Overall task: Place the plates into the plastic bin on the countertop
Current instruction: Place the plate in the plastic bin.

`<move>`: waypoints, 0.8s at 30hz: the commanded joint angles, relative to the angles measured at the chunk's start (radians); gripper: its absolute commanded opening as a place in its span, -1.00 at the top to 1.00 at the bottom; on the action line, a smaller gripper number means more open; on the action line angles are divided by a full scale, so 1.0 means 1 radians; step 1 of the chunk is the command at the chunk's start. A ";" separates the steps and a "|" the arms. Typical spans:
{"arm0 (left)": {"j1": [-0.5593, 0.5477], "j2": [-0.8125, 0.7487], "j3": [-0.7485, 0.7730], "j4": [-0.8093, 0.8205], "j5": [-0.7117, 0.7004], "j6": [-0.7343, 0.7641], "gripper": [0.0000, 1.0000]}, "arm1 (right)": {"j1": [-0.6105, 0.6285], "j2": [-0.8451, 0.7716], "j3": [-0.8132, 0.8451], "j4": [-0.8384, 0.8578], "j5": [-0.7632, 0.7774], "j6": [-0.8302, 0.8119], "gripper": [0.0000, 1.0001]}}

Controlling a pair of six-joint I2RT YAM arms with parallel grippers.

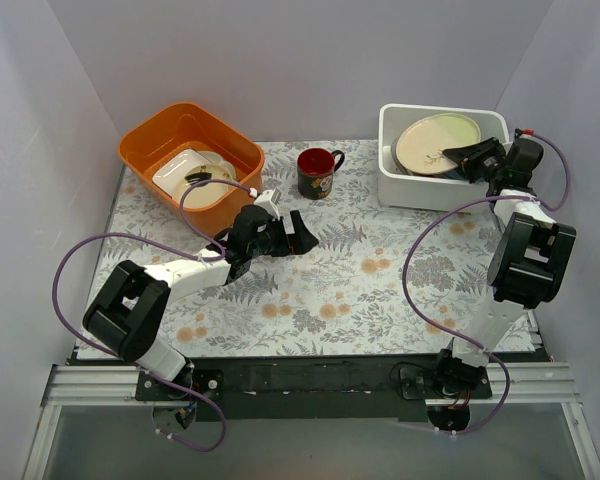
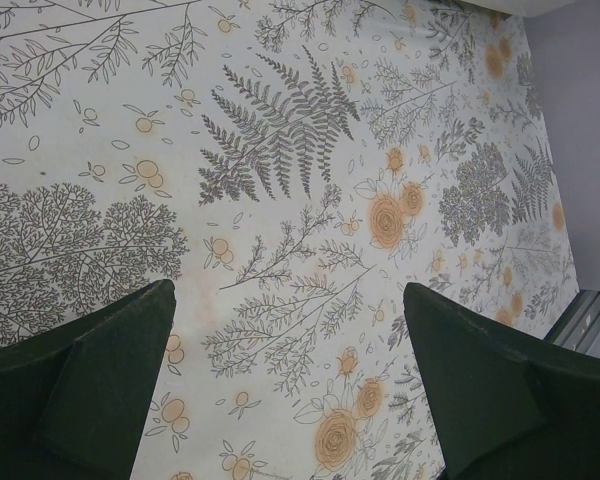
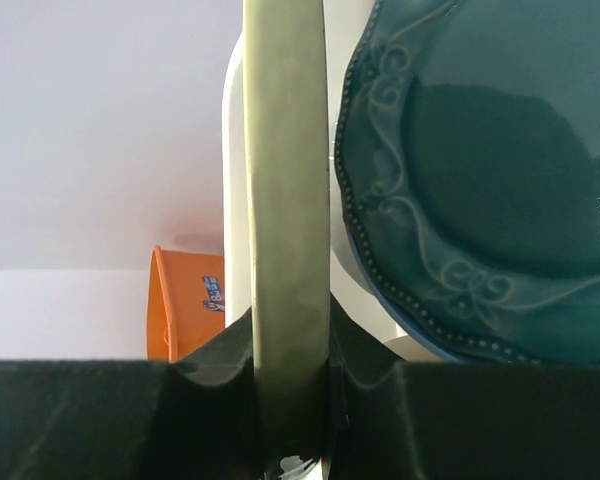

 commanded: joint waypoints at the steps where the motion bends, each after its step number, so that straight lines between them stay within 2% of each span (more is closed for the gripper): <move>1: 0.007 0.005 -0.001 0.013 0.010 0.000 -0.96 | -0.006 -0.002 0.044 0.137 0.018 0.045 0.97; 11: 0.007 0.005 -0.007 0.016 0.011 -0.004 -0.96 | -0.008 0.020 -0.003 0.188 0.066 0.097 0.96; 13: 0.007 0.005 -0.007 0.013 0.013 -0.007 -0.96 | -0.008 0.027 -0.008 0.188 0.072 0.104 0.86; 16: 0.007 -0.003 -0.013 0.015 0.014 -0.009 -0.96 | -0.008 0.033 -0.023 0.206 0.070 0.117 0.85; 20: 0.007 -0.006 -0.014 0.013 0.011 -0.009 -0.96 | -0.008 0.038 -0.039 0.205 0.066 0.126 0.52; 24: 0.007 -0.009 -0.018 0.013 0.013 -0.007 -0.96 | -0.008 0.030 -0.066 0.203 0.061 0.120 0.37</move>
